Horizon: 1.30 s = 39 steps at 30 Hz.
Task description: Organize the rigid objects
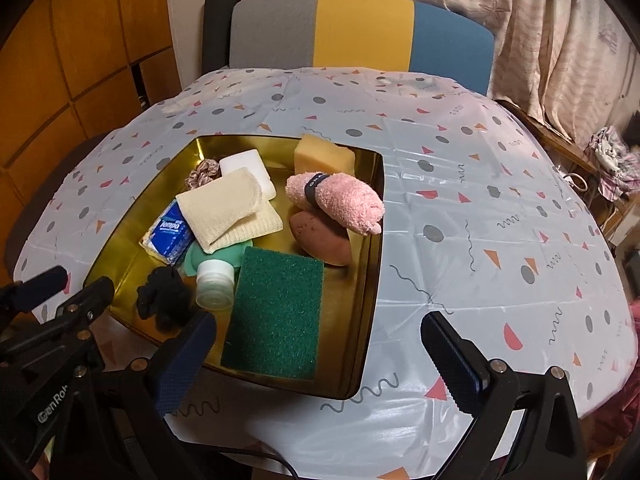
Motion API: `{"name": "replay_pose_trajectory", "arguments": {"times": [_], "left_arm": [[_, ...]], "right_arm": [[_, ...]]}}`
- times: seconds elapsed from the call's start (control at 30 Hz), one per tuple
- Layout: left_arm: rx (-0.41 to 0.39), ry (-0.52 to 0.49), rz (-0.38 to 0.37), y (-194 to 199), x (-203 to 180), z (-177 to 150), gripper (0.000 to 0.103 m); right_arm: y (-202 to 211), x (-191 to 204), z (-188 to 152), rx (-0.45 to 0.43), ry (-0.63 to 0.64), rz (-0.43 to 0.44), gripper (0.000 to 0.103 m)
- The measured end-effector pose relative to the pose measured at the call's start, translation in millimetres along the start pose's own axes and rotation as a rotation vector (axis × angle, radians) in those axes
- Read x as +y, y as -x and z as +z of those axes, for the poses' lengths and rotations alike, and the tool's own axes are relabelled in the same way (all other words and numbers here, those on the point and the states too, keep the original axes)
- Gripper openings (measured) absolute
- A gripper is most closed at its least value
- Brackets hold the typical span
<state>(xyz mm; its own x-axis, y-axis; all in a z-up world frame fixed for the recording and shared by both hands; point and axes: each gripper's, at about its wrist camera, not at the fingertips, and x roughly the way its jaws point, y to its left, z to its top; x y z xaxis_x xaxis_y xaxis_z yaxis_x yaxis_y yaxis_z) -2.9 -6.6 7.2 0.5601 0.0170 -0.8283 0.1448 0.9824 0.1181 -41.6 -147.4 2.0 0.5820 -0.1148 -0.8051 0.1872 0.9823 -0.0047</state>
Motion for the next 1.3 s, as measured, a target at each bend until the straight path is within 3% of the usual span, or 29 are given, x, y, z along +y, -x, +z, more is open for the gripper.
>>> {"name": "replay_pose_trajectory", "arguments": {"times": [0.27,1.03,1.3], "left_arm": [[-0.008,0.001,0.023,-0.4,2.1,1.1,0.049],[0.017,-0.001,-0.027,-2.7,-1.2,2.6,0.05],[-0.022,-0.019,0.0,1.2,-4.1,0.9,0.05]], "right_arm": [[-2.2,-4.9,1.4,0.003,-0.021,-0.029,0.103],[-9.4,-12.3,2.3,0.019,-0.053,-0.048,0.103],[-11.0,-13.7,2.6,0.023,-0.061,-0.038,0.103]]}}
